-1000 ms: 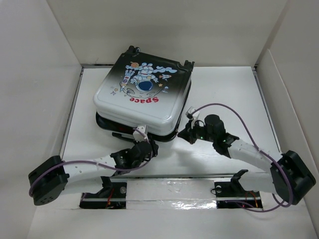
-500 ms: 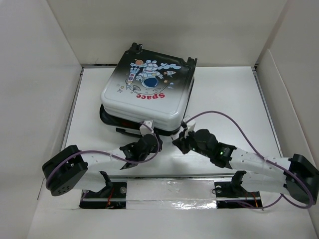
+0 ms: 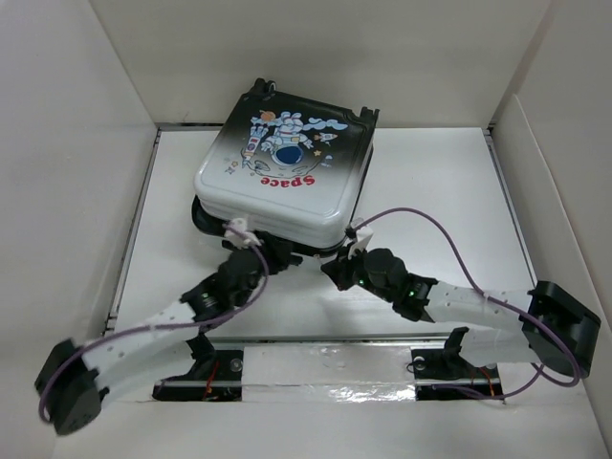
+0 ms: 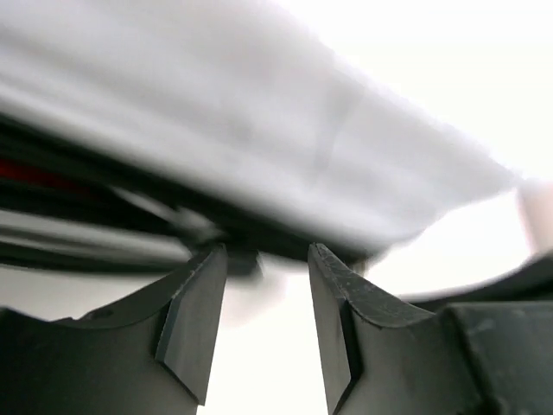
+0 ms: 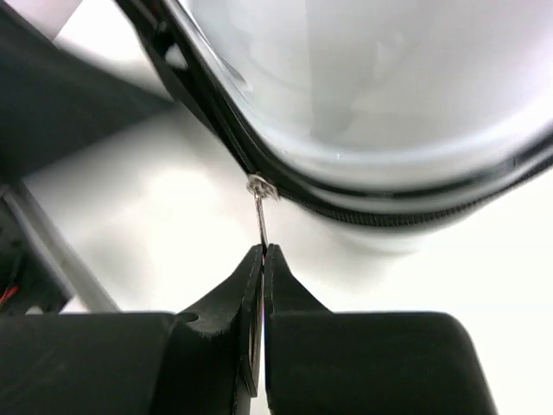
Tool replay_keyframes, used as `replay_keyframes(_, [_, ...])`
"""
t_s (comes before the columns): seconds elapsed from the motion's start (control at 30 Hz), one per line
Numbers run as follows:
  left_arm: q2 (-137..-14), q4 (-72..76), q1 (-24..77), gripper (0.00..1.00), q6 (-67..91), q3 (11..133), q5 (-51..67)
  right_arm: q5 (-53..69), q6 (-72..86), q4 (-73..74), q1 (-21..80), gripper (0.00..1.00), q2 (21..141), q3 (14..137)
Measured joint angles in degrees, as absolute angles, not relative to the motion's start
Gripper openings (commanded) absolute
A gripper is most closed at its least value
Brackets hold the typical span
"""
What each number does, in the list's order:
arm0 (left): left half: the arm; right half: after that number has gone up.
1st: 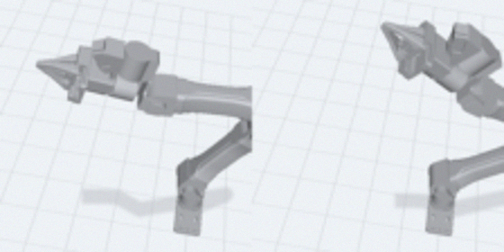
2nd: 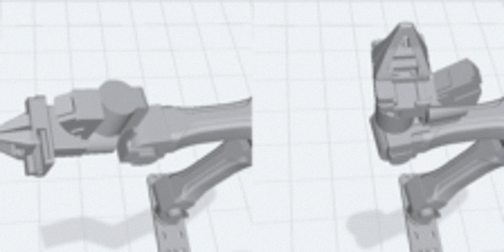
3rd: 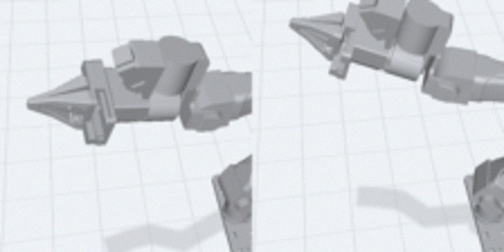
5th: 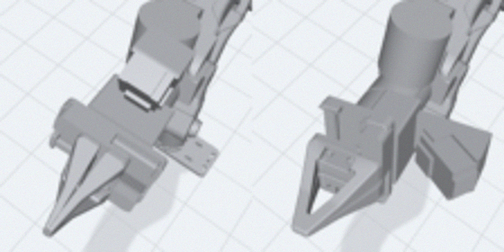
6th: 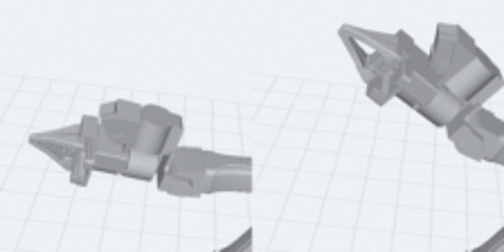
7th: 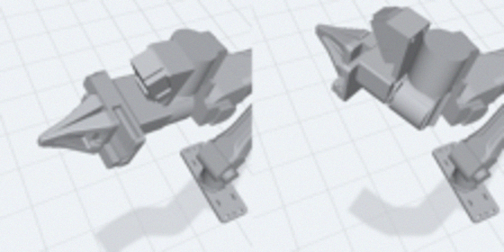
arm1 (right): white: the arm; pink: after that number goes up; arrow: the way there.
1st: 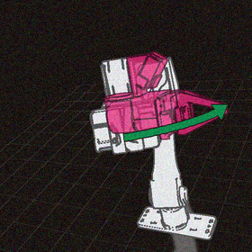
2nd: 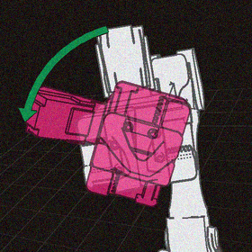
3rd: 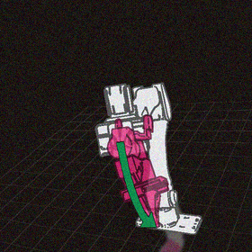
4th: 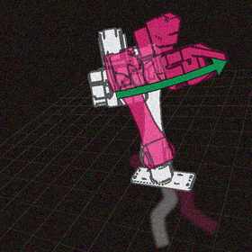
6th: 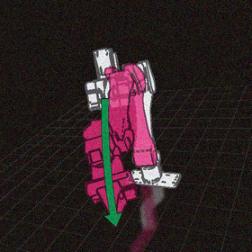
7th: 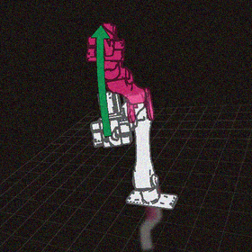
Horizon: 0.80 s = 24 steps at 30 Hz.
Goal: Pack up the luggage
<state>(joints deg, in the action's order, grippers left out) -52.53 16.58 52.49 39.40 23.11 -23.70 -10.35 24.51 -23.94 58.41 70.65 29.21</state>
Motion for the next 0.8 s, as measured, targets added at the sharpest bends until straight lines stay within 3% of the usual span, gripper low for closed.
replay_keyframes(0.17, [-31.0,6.7,42.1,0.35,42.0,23.2,-31.9,-6.7,25.2,-24.9,55.8,0.0,68.9,27.4])
replay_keyframes(0.33, [-31.2,0.5,38.6,0.32,45.0,23.5,-35.1,-4.4,25.1,-24.3,55.5,0.0,68.2,27.4])
replay_keyframes(0.37, [-32.6,-0.8,37.9,0.32,45.4,23.5,-35.1,-4.4,25.1,-24.0,55.5,0.06,67.9,27.4])
replay_keyframes(0.43, [-34.5,-2.8,37.0,0.32,46.2,23.5,-35.2,-4.1,25.1,-23.5,55.5,0.27,67.3,27.4])
replay_keyframes(0.47, [-35.2,-3.9,36.9,0.33,46.7,23.5,-35.2,-3.7,25.0,-23.4,55.5,0.46,67.0,27.4])
replay_keyframes(0.57, [-33.1,-6.4,36.9,0.34,48.1,22.6,-36.2,-2.7,24.9,-23.4,55.7,0.68,66.7,27.5])
replay_keyframes(0.8, [-26.6,-7.3,36.6,0.38,49.5,21.3,-38.3,-5.0,25.3,-22.7,56.9,0.72,71.5,31.8])
